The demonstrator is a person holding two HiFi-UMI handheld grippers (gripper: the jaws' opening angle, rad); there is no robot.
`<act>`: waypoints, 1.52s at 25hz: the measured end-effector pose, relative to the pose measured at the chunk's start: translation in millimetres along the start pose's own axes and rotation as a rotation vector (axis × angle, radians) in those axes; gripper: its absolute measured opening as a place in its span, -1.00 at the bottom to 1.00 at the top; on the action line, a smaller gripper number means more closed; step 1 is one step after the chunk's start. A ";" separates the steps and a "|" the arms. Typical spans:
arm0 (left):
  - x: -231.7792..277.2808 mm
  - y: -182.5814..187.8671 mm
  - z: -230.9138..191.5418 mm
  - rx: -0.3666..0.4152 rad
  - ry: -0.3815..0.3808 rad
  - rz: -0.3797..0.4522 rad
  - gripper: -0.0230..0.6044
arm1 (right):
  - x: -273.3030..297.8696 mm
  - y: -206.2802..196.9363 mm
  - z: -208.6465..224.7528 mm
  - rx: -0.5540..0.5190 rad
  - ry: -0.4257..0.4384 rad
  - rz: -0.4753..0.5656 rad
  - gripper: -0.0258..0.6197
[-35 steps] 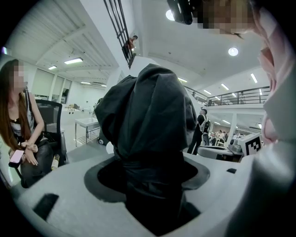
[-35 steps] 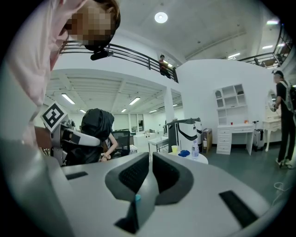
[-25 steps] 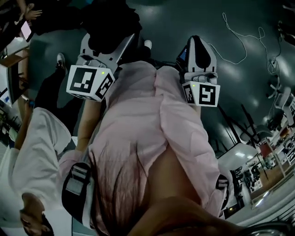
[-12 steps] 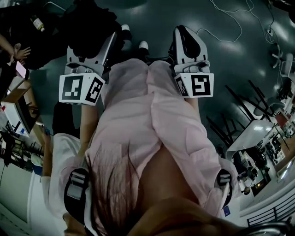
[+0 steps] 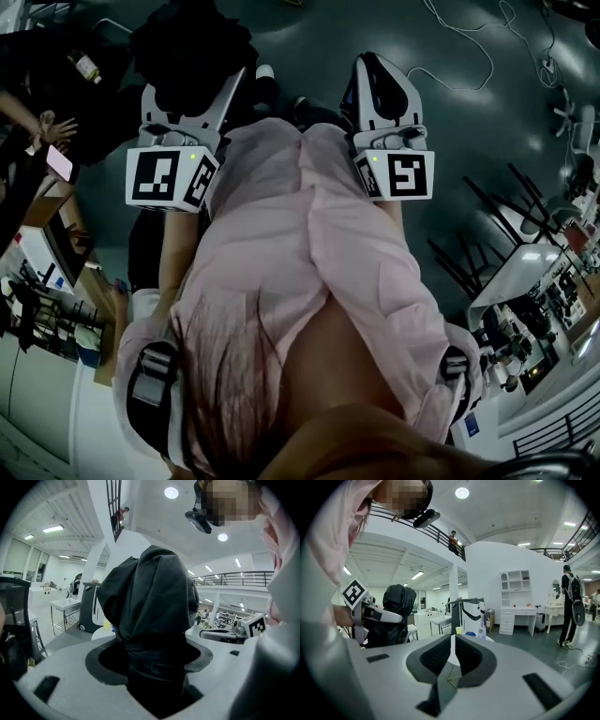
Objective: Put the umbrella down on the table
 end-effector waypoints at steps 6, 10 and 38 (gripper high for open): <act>1.8 0.7 -19.1 -0.018 0.003 -0.018 0.10 | 16.8 1.5 -4.7 0.003 -0.004 -0.019 -0.79; 5.6 -0.4 -28.9 -0.033 0.010 -0.027 0.10 | 27.6 1.0 -5.4 0.004 -0.003 -0.029 -0.79; 117.1 30.4 -45.6 -0.098 0.159 0.034 0.10 | 148.1 9.4 99.3 -0.018 0.165 0.026 -0.79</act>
Point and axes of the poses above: the fingertips, and each gripper's own axes: x forward along the fingers, z to its right, y out of its top, the point moved 5 cm from there along -x, backward along the fingers, and after that the axes turned 9 degrees about -x, right-handed, at the moved point
